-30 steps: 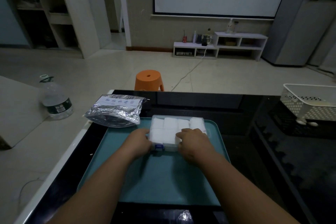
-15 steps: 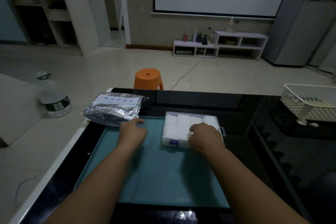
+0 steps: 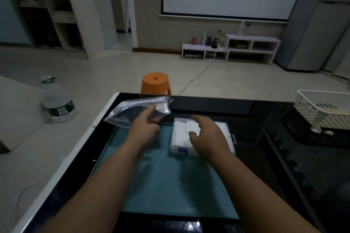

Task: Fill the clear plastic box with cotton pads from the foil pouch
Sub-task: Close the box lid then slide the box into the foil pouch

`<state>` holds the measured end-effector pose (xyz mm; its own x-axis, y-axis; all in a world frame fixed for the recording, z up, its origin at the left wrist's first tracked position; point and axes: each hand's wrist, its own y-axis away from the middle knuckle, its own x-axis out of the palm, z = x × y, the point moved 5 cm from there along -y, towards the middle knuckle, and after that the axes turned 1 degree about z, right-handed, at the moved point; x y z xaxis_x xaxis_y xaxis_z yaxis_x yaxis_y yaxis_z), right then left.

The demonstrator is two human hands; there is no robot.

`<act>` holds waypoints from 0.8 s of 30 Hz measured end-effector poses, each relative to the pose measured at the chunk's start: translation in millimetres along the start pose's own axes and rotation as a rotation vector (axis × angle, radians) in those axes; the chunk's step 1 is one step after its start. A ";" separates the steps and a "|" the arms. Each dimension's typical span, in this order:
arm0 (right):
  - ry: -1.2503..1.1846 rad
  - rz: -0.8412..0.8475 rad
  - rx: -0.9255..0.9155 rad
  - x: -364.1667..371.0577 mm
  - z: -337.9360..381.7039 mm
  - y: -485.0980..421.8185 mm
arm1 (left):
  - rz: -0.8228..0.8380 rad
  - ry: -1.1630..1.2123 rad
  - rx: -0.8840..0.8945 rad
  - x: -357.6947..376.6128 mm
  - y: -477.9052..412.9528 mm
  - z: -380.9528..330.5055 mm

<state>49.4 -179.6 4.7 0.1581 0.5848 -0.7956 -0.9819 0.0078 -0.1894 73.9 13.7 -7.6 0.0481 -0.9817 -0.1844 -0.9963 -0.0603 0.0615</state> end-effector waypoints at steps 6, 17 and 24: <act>-0.004 -0.052 -0.015 -13.6 -0.7 -2.7 | 0.218 0.069 0.066 26.9 23.6 -18.0; -0.094 -0.405 -0.168 -37.8 1.4 0.6 | -0.144 0.006 0.217 -19.4 16.7 -29.3; -0.507 -0.316 -0.005 -40.9 -6.4 -7.1 | -0.177 0.082 0.239 -40.3 4.7 -23.6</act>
<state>50.6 -208.8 34.9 0.3719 0.8689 -0.3266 -0.8946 0.2415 -0.3760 69.0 48.7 23.3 0.2188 -0.9715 -0.0911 -0.9599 -0.1975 -0.1991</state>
